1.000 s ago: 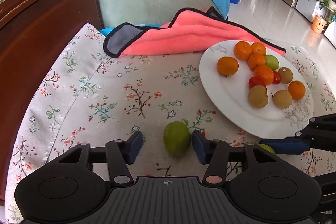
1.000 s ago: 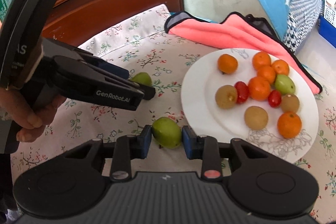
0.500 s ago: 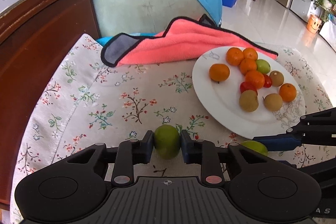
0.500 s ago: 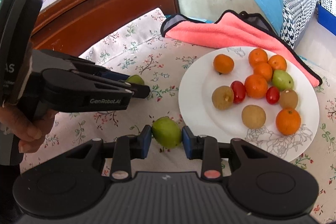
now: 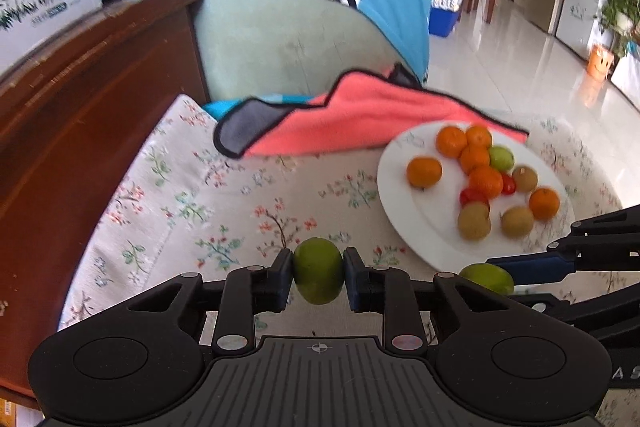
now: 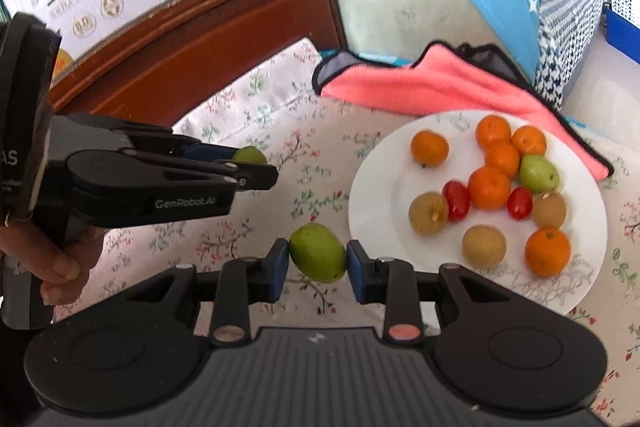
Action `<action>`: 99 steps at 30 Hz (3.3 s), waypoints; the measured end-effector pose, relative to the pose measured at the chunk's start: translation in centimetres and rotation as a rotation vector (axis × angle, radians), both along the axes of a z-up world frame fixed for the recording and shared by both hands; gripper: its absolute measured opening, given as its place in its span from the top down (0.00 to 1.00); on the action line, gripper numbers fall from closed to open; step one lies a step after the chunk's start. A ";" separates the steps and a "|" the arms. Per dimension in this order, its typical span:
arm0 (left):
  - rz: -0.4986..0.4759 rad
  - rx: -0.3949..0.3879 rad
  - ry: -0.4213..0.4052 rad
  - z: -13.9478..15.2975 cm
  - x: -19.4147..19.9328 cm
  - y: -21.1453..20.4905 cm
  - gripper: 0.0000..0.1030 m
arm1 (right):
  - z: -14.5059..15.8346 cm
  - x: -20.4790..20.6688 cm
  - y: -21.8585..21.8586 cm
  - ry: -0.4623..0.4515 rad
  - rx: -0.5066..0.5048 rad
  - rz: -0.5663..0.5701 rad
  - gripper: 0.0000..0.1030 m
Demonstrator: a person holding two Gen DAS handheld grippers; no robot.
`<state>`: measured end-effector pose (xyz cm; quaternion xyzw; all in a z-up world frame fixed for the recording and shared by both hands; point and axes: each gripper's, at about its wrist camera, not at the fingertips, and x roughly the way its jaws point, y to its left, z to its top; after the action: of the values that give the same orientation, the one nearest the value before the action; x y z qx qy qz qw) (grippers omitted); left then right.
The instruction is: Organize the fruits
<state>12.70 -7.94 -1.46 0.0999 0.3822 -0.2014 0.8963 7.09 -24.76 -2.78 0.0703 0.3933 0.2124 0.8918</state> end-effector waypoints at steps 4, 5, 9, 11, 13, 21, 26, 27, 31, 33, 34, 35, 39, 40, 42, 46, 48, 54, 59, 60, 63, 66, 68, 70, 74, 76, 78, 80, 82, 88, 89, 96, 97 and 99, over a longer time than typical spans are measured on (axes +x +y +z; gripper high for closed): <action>0.008 -0.031 -0.020 1.2 0.1 0.2 0.76 | 1.2 0.0 -1.1 -0.029 0.017 -0.028 0.69; 0.007 -0.040 -0.025 1.5 0.1 0.1 0.76 | 1.5 0.0 -1.5 -0.036 0.022 -0.040 0.69; -0.014 -0.070 -0.045 2.6 -0.1 -0.6 0.76 | 3.0 0.0 -3.3 -0.072 0.041 -0.099 0.69; -0.027 -0.082 -0.052 3.0 -0.2 -1.1 0.76 | 3.6 0.0 -4.3 -0.088 0.049 -0.132 0.69; -0.037 -0.093 -0.056 3.2 -0.1 -1.9 0.76 | 4.4 0.0 -5.5 -0.103 0.062 -0.174 0.69; -0.054 -0.121 -0.041 3.0 0.5 -4.7 0.76 | 5.9 0.0 -9.3 -0.118 0.078 -0.311 0.69; -0.050 -0.121 -0.004 1.8 1.4 -6.1 0.76 | 4.4 0.7 -10.3 -0.049 0.109 -0.349 0.69; -0.047 -0.116 0.001 1.5 1.5 -6.4 0.76 | 3.9 0.8 -10.3 -0.028 0.112 -0.348 0.69; -0.031 -0.116 0.023 0.7 2.2 -6.8 0.76 | 2.9 0.8 -9.9 0.023 0.111 -0.319 0.69; -0.026 -0.118 0.031 0.4 2.6 -7.1 0.76 | 2.5 0.7 -9.6 0.045 0.118 -0.302 0.69; -0.024 -0.119 0.033 0.3 2.7 -7.2 0.76 | 2.3 0.7 -9.4 0.053 0.113 -0.293 0.69; -0.023 -0.120 0.037 0.2 2.8 -7.4 0.76 | 2.1 0.6 -9.3 0.060 0.112 -0.286 0.69; -0.017 -0.124 0.054 -0.3 3.1 -7.7 0.76 | 1.2 0.6 -8.7 0.103 0.130 -0.256 0.69; -0.015 -0.126 0.055 -0.2 3.1 -7.7 0.76 | 1.0 0.6 -8.5 0.111 0.126 -0.249 0.69; -0.010 -0.128 0.052 -0.1 3.2 -7.6 0.76 | 0.7 0.7 -8.0 0.116 0.114 -0.235 0.69; 0.004 -0.140 0.046 0.3 3.1 -7.3 0.72 | 0.0 0.9 -7.3 0.130 0.107 -0.232 0.69; -0.002 -0.137 0.045 0.3 3.0 -7.4 0.69 | -0.5 1.1 -7.1 0.136 0.096 -0.235 0.69; 0.024 -0.126 0.013 1.1 2.5 -7.1 0.37 | -0.2 1.4 -7.0 0.084 0.066 -0.270 0.62; 0.057 -0.116 0.000 1.9 2.4 -6.5 0.20 | 0.9 1.2 -7.3 0.052 0.055 -0.277 0.61; 0.055 -0.109 -0.003 2.0 2.3 -6.5 0.19 | 1.2 1.2 -7.4 0.049 0.053 -0.279 0.60; 0.056 -0.081 -0.002 2.2 2.0 -6.3 0.12 | 2.0 1.0 -7.7 0.044 0.046 -0.300 0.45; 0.055 -0.028 -0.004 2.3 1.3 -6.3 0.09 | 2.9 0.6 -7.9 0.040 0.011 -0.340 0.41; 0.056 0.006 -0.011 2.3 0.7 -6.3 0.07 | 3.3 0.4 -8.0 0.040 -0.007 -0.359 0.30; 0.067 0.022 -0.009 2.4 0.3 -6.1 0.05 | 3.6 0.1 -8.1 0.051 -0.030 -0.388 0.21; 0.102 0.045 0.013 2.7 -0.3 -5.7 0.04 | 4.2 -0.9 -8.3 0.058 -0.045 -0.430 0.08; 0.110 0.050 0.018 2.8 -0.6 -5.5 0.04 | 4.4 -1.5 -8.5 0.062 -0.051 -0.448 0.07; 0.112 0.049 0.027 2.8 -0.9 -5.3 0.04 | 4.6 -2.0 -8.6 0.061 -0.058 -0.455 0.06; 0.112 0.055 0.034 2.9 -1.3 -5.1 0.04 | 4.7 -2.4 -8.5 0.063 -0.073 -0.466 0.05; 0.118 0.067 0.035 2.9 -1.9 -4.8 0.04 | 4.9 -2.8 -8.4 0.061 -0.093 -0.471 0.05; 0.116 0.098 0.051 3.1 -3.9 -4.1 0.04 | 5.5 -4.1 -8.1 0.057 -0.110 -0.477 0.03; 0.115 0.101 0.051 3.1 -4.4 -4.0 0.04 | 5.6 -4.3 -8.0 0.058 -0.110 -0.479 0.03; 0.113 0.129 0.071 3.0 -6.0 -3.5 0.04 | 5.7 -5.6 -7.8 0.082 -0.119 -0.478 0.02; 0.114 0.128 0.069 3.0 -6.1 -3.5 0.04 | 5.6 -5.6 -7.8 0.085 -0.127 -0.475 0.02; 0.115 0.122 0.068 3.3 -6.0 -3.5 0.04 | 5.5 -5.6 -7.6 0.094 -0.150 -0.471 0.02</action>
<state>6.69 -11.43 1.81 0.1255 0.4291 -0.1291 0.8852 1.52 -32.33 2.68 0.1034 0.4217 -0.0346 0.9002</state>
